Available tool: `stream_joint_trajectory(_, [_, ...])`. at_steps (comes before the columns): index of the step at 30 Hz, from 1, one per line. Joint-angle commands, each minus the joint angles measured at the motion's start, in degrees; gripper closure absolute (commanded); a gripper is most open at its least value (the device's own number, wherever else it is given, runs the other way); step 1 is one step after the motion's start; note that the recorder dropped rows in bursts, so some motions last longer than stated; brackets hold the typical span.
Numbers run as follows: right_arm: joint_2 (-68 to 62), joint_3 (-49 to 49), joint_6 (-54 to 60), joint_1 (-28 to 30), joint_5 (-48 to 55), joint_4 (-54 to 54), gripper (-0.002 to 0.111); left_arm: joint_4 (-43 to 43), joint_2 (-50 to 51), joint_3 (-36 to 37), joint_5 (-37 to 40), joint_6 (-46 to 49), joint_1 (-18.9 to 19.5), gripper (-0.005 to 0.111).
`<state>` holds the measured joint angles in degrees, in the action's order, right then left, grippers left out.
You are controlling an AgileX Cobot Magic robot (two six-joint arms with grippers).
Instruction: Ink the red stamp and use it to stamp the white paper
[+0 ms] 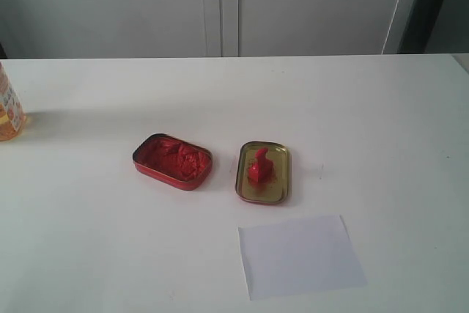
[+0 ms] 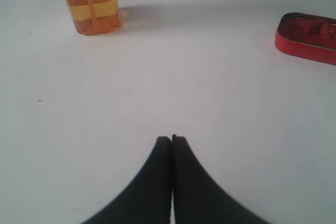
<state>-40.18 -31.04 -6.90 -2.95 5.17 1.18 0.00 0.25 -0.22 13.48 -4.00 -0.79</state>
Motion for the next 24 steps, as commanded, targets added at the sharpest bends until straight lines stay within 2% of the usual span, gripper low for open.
stream_joint_trajectory(1, [-4.8,-2.7,0.7,0.2,-1.4,0.0,0.108,0.0,-0.2,0.2,0.1,0.0,0.0,0.107])
stream_joint_trajectory(13, [-18.2,-14.0,0.5,0.0,3.2,0.7,0.108,0.0,-0.2,0.2,0.1,0.0,0.0,0.107])
stream_joint_trajectory(20, [-24.7,-21.7,0.5,0.0,9.5,2.5,0.108,0.0,-0.2,0.2,0.1,0.0,0.0,0.107])
stream_joint_trajectory(24, [-28.2,-26.5,0.5,-2.4,14.5,2.9,0.108,0.0,-0.2,0.2,0.1,0.0,0.0,0.107])
